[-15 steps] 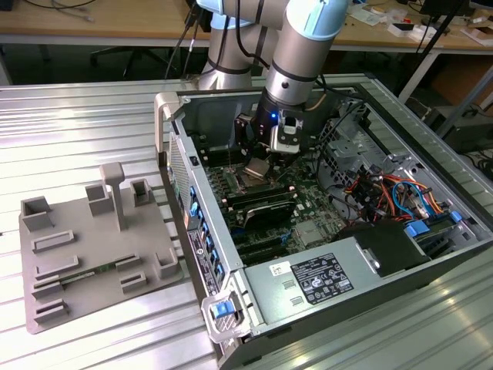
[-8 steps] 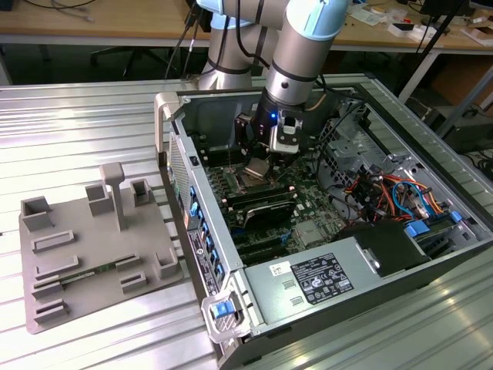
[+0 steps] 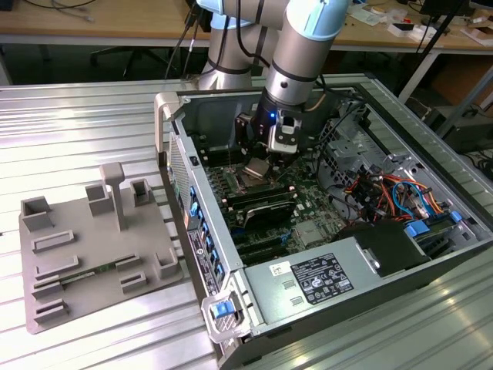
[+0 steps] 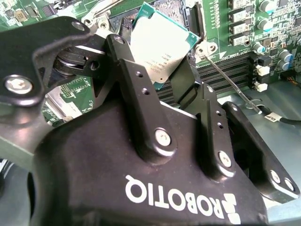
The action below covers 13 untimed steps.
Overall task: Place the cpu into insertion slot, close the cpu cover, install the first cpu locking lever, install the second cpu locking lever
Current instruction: 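Place the cpu into insertion slot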
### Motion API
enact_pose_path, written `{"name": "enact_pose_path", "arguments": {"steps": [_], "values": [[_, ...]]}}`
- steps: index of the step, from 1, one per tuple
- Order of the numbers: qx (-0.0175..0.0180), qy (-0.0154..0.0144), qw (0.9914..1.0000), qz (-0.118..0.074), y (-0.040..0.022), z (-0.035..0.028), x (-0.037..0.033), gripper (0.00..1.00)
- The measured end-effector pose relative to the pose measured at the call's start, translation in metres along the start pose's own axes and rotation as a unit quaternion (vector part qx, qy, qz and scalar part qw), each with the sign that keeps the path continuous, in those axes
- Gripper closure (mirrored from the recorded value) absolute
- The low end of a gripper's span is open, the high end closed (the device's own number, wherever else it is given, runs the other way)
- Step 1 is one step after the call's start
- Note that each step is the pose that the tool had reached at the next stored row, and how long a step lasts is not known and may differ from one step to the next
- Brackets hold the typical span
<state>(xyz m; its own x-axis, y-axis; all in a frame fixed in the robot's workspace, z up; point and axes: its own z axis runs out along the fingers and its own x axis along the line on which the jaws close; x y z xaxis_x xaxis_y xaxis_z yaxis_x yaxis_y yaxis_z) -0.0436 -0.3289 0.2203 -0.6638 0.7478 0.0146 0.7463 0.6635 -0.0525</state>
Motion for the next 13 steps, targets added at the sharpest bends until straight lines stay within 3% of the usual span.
{"name": "enact_pose_path", "arguments": {"steps": [7,9,13], "values": [[-0.0002,0.0008,0.99990,0.014,0.0000,0.0000,0.0000,0.45],[-0.0004,0.0014,0.99961,0.028,0.0000,0.0000,0.0000,0.45],[-0.0005,0.0020,0.99929,0.038,0.0000,0.0001,0.0000,0.45]]}}
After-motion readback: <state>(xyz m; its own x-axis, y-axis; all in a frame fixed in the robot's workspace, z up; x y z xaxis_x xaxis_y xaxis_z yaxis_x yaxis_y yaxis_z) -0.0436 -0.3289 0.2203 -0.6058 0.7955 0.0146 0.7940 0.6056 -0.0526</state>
